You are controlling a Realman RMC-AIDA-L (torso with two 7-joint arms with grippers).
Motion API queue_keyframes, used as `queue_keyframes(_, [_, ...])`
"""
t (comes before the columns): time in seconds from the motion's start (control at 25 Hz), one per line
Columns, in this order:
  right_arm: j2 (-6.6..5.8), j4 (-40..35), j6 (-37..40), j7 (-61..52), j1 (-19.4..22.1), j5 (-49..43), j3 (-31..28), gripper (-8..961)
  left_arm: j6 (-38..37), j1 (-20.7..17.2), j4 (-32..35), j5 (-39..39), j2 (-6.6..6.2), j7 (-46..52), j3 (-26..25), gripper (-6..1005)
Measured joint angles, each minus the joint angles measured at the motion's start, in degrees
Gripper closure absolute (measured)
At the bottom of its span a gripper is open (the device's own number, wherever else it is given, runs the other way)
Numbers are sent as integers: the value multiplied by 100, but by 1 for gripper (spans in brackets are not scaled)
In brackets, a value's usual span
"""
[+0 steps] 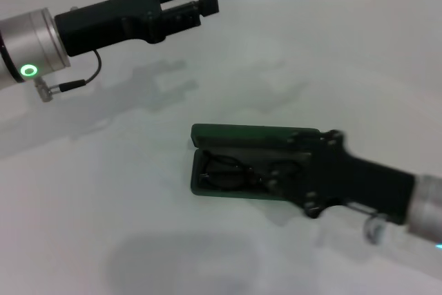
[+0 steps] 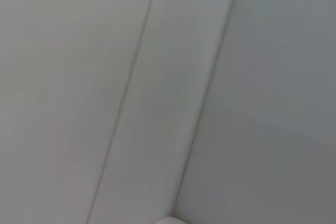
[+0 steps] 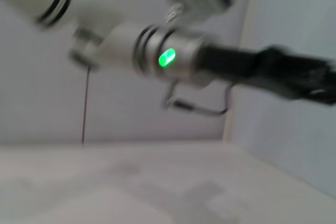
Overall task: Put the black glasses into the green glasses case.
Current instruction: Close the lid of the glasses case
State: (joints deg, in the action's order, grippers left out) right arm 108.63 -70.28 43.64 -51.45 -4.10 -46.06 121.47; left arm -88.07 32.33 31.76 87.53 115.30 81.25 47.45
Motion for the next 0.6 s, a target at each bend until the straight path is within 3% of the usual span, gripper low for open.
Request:
queue_keyframes(0.12, [176,1143,1998,-359,-118,-18,-1251,627,1,5,-9,34,1,-1,-47,374])
queue_keyframes(0.2, [346,2316,3416,-478,-457,-27,-2362,627,4,64,-29,123,30,-18,-24,374])
queue_keyframes(0.32, [431,3928,4719,-470,-1168,-81,-3542,626,14,117,-23,378,78,-10,-14,374])
queue_keyframes(0.44, [367,4986,5217,-447,-1784,-124,-4040,625,83,136,-41,842,100,88,-15,374])
queue_keyframes(0.6, [334,5117,5144,-442,-1914,-84,-4281,624,383,256,-22,1677,217,383,-14,373])
